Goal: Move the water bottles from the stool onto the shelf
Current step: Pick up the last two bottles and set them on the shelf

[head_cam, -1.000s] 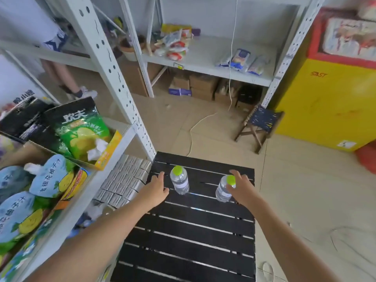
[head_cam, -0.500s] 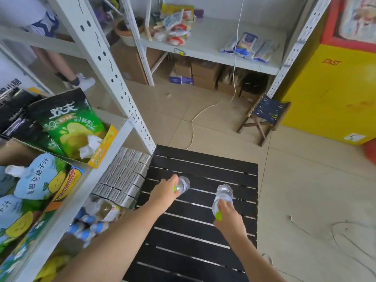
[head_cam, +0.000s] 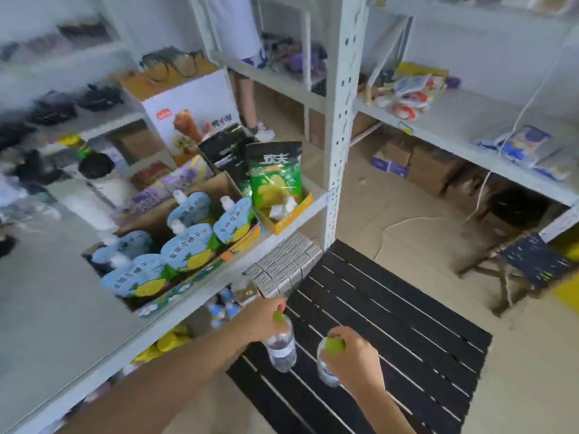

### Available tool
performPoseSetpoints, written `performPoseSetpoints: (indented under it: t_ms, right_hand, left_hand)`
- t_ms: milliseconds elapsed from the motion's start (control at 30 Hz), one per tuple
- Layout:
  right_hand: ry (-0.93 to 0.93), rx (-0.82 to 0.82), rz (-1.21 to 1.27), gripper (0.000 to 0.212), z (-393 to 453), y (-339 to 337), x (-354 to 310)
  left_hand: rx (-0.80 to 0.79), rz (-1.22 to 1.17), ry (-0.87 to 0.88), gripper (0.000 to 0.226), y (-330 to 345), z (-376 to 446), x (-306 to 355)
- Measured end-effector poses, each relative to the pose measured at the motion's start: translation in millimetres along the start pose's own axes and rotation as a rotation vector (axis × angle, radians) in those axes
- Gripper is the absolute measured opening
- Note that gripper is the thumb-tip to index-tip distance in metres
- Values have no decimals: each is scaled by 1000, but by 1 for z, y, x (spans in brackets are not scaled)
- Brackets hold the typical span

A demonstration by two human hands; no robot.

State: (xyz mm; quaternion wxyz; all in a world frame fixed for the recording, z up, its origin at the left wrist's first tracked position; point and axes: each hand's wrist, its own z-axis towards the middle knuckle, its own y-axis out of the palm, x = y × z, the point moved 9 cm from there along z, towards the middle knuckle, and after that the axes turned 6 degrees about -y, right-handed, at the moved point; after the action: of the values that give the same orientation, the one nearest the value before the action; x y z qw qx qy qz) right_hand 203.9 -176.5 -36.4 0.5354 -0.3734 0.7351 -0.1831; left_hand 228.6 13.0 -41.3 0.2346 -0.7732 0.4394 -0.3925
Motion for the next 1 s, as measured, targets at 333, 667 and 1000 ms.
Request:
performPoseSetpoints:
  t_ms: [333, 667, 1000]
  right_hand:
    - [-739, 332, 51, 23, -103, -17, -277]
    - [-1000, 314, 183, 22, -183, 66, -473]
    - [-1110, 23, 42, 24, -161, 166, -551]
  left_hand:
    - [530, -96, -75, 21, -184, -236, -125]
    - [826, -55, -123, 18, -284, -383, -231]
    - [810, -91, -216, 12, -316, -372, -309]
